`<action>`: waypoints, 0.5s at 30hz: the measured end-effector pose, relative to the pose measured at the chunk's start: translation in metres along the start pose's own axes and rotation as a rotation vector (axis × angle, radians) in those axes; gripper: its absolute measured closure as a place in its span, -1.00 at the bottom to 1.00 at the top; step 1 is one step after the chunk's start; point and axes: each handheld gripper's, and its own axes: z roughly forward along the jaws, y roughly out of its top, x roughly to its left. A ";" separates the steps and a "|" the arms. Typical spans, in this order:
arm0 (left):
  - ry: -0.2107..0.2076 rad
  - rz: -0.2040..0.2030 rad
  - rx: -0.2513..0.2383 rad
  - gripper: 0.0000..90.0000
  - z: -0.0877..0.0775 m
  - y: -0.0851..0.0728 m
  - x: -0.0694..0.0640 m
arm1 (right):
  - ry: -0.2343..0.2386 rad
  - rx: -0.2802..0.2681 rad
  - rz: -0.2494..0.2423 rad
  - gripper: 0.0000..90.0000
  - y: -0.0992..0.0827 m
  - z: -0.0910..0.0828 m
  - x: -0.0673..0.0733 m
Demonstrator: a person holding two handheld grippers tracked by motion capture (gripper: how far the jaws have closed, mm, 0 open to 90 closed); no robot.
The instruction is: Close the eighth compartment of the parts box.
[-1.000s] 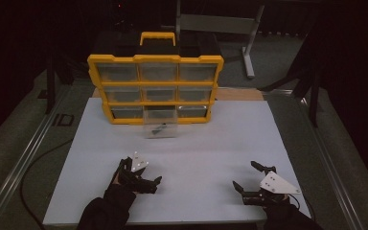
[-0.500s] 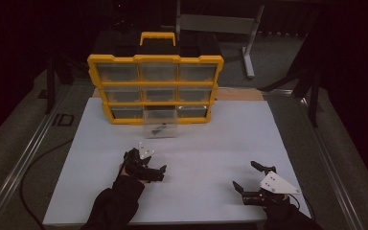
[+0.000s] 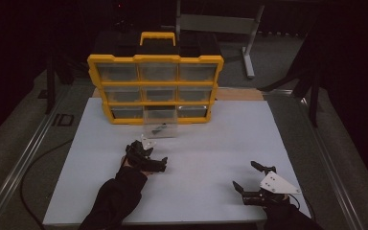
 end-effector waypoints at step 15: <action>0.031 0.020 -0.013 -0.39 0.003 0.009 -0.002 | 0.002 0.002 -0.004 -0.81 0.000 0.000 -0.001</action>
